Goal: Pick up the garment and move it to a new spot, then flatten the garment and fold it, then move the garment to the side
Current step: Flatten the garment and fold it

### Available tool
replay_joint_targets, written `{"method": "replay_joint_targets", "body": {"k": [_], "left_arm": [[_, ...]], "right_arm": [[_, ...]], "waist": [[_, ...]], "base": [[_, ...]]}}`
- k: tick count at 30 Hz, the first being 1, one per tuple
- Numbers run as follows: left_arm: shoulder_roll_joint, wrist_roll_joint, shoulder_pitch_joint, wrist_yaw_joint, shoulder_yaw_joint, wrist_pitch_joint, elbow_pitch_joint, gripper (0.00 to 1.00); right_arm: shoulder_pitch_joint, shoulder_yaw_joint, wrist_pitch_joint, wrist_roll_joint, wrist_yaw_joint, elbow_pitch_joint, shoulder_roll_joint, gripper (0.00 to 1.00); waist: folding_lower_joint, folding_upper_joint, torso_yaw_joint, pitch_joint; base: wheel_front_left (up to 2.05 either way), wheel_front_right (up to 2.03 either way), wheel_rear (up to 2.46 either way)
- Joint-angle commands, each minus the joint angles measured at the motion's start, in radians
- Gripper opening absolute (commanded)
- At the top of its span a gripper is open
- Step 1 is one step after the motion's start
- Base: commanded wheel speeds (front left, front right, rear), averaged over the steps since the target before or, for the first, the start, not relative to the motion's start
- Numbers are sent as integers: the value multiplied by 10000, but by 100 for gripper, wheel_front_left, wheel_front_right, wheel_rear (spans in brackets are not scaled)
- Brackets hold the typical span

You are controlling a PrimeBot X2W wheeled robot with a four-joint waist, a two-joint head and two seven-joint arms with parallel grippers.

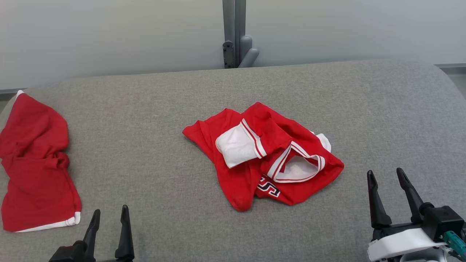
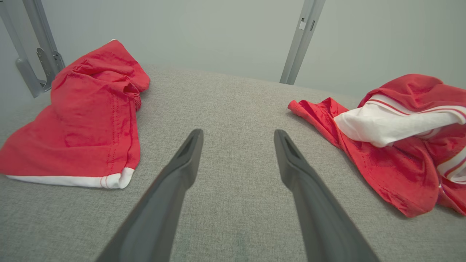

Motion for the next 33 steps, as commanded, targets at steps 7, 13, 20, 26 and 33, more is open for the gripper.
{"method": "replay_joint_targets", "body": {"k": [7, 13, 20, 26, 33], "left_arm": [[-19, 15, -280, -39, -17, -27, -11, 100], [-31, -123, -421, -41, -375, -27, -83, 100], [167, -371, -1074, -43, -1420, -27, 460, 100], [551, -637, -1933, -43, -2718, 82, 1321, 100], [904, -901, -3249, -42, -4074, 461, 2487, 100]], "right_arm": [[-202, 58, -31, 38, 1, 22, 41, 100], [-311, 118, -31, 28, 1, -4, 45, 100], [-410, 160, -31, 47, 1, -17, 60, 100], [-454, 180, -31, 94, 1, -12, 70, 100], [-552, 187, -31, 146, 1, -26, 97, 100]], "waist": [[0, 0, -163, 133], [0, 0, -475, 237], [0, 0, -995, 347], [0, 0, -1435, 415], [0, 0, -1958, 527]], "base": [[0, 0, 0], [0, 0, 0], [0, 0, 0], [0, 0, 0], [0, 0, 0]]}}
